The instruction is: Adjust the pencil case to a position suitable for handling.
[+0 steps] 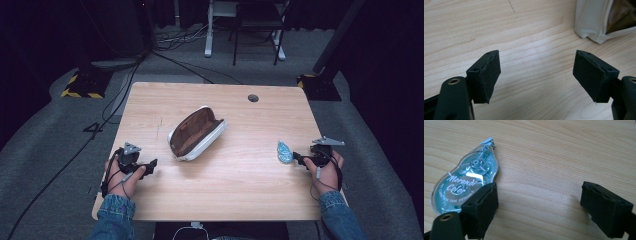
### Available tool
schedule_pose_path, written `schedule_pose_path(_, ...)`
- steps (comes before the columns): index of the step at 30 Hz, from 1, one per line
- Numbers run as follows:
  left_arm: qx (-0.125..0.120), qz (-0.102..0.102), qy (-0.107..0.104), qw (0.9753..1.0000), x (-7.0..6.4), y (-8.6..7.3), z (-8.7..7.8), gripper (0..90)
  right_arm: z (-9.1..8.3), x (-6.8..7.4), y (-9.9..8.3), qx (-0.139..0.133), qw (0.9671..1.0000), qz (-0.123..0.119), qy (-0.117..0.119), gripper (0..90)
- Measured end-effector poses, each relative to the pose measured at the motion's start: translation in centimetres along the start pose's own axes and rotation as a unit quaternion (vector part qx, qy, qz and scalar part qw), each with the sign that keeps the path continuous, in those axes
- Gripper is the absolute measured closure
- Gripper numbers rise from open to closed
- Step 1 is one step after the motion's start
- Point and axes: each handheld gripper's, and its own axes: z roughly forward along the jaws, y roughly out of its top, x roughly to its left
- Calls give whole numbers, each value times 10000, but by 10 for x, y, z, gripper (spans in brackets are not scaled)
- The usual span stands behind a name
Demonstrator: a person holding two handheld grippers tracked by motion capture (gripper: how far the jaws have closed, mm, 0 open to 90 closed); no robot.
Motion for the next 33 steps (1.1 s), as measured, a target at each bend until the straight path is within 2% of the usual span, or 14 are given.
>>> schedule_pose_path(3, -103, -30, -111, 9999, -3, 5, -4, 228, 0, 0, 0, -1, 10000, 1, 3, 148)
schedule_pose_path(5, -182, -68, -285, 9994, -5, 10, -7, 220, 0, 0, 0, 1, 10000, -12, 24, 149)
schedule_pose_path(8, -251, -107, -358, 9990, -8, 14, -8, 216, 0, 0, 0, 1, 10000, -17, 28, 148)
schedule_pose_path(13, -295, -62, -326, 9990, -14, 22, -11, 209, 0, 0, 0, -1, 10000, -15, 30, 149)
schedule_pose_path(15, -309, -53, -379, 9988, -17, 25, -12, 207, 0, 0, 0, -2, 10000, -15, 31, 149)
schedule_pose_path(21, -529, -46, -458, 9975, -28, 33, -12, 191, 0, 0, 0, -3, 10000, -17, 32, 149)
schedule_pose_path(23, -584, -33, -448, 9973, -31, 36, -11, 193, 0, 0, 0, -4, 10000, -18, 33, 148)
schedule_pose_path(25, -677, -154, -466, 9965, -36, 42, -9, 216, 0, 0, 0, -4, 10000, -17, 32, 149)
schedule_pose_path(30, -735, -109, -588, 9955, -41, 47, -4, 220, 0, 0, 0, -5, 10000, -19, 33, 149)
schedule_pose_path(33, -786, -76, -593, 9951, -43, 51, -2, 221, 0, 0, 0, -5, 10000, -22, 35, 149)
